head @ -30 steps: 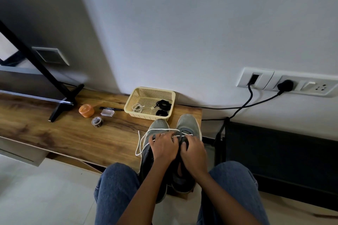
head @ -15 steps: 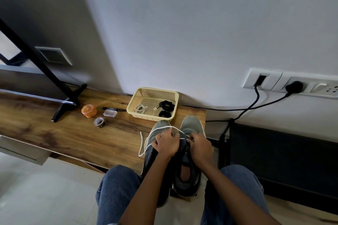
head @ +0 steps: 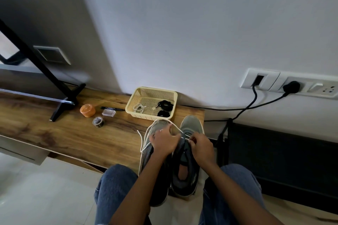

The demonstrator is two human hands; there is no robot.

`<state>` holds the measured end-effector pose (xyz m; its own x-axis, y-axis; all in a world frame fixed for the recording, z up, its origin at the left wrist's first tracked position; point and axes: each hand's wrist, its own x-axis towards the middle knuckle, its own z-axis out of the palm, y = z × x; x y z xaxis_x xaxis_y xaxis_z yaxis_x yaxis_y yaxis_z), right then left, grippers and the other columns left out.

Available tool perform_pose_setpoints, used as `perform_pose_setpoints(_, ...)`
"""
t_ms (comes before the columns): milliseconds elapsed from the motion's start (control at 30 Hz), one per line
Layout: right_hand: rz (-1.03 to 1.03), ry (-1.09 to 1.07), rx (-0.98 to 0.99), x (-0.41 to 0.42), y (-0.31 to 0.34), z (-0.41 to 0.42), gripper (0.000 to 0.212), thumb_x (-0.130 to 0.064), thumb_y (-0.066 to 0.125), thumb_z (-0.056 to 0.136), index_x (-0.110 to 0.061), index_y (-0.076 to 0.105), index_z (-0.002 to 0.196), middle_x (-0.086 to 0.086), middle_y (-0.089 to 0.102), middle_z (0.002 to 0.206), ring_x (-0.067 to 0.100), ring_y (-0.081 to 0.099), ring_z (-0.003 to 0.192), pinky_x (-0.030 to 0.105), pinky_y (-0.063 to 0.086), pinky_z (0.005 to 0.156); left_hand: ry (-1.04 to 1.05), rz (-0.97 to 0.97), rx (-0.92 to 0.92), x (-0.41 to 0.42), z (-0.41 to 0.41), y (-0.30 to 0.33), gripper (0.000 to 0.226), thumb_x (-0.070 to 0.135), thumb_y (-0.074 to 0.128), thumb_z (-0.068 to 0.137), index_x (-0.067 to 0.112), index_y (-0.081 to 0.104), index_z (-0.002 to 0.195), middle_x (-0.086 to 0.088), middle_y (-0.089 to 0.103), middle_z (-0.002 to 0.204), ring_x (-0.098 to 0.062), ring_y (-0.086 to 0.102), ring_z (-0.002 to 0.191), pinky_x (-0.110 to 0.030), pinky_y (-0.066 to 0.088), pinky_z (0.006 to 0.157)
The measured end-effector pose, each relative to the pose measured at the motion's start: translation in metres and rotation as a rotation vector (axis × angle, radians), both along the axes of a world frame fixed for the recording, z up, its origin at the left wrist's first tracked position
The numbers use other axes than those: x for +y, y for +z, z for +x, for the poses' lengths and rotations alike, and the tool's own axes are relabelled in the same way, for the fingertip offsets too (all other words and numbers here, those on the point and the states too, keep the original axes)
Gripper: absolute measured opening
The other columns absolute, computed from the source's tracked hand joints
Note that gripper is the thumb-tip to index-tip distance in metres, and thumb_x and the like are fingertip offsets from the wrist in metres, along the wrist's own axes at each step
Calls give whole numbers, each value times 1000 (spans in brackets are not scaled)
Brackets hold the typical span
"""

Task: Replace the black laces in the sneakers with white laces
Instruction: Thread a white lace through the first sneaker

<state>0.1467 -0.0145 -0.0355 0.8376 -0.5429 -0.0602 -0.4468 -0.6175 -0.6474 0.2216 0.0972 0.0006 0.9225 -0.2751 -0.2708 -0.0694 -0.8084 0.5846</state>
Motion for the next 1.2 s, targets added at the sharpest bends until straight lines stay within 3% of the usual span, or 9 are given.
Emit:
perform_pose_setpoints(100,-35,63,6,-3,4,0,5,-18,59,89,-13,61,88,1,56,90,18,55,81,30,41,66,-241,174,-72,3,-22,-5,55,39,43,95,23,33,146,0,34,154,-18,18,145,-45,-3,119)
perform_pose_setpoints(200,-70,99,35,-3,5,-1,10,-23,58,91,-13,60,90,2,53,92,19,54,81,30,40,65,-351,260,-105,-1,-29,-8,64,49,32,98,18,19,153,0,17,161,-16,6,148,-44,-10,118)
perform_pose_setpoints(400,-78,113,37,-3,3,1,11,-21,55,93,-12,60,89,3,54,93,20,54,82,36,47,72,-451,441,-218,-6,-34,-16,56,26,25,102,8,10,153,-7,15,160,-21,5,149,-45,-12,116)
perform_pose_setpoints(700,56,8,-18,-7,-6,2,13,-6,58,88,-8,58,75,3,55,80,18,53,72,36,46,66,-444,458,-206,-4,-34,-17,54,24,24,102,4,14,152,-9,20,159,-21,8,148,-47,-13,116)
perform_pose_setpoints(800,109,-7,-54,-8,-6,1,3,-9,58,88,-12,59,87,0,56,89,17,54,81,29,42,65,-415,355,-124,-5,-30,-18,51,29,24,102,6,27,147,-7,31,154,-19,17,146,-46,-9,117)
perform_pose_setpoints(933,263,-85,-109,1,3,-14,37,-23,62,87,-18,47,120,-1,48,111,15,53,97,36,49,82,-127,73,51,-11,-15,-8,39,42,34,99,18,60,117,-5,58,127,-26,43,126,-45,21,108)
perform_pose_setpoints(1000,248,-81,-74,13,3,-29,36,-33,63,85,-21,50,116,-3,48,112,15,51,102,41,48,89,2,-13,179,-16,-3,-10,32,43,40,93,22,64,96,-4,62,112,-29,48,116,-41,31,101)
perform_pose_setpoints(1100,163,-11,31,33,-4,-48,42,-39,61,86,-23,49,122,-8,47,119,13,40,117,38,40,99,156,-222,366,-26,16,-40,36,54,48,71,21,60,63,-9,63,88,-36,56,107,-51,42,99)
perform_pose_setpoints(1200,36,42,1,43,-14,-55,43,-24,55,90,-19,45,132,-5,46,130,15,35,125,33,39,100,354,-457,375,-32,19,-31,32,44,61,82,21,62,59,-9,58,72,-30,58,86,-43,47,86)
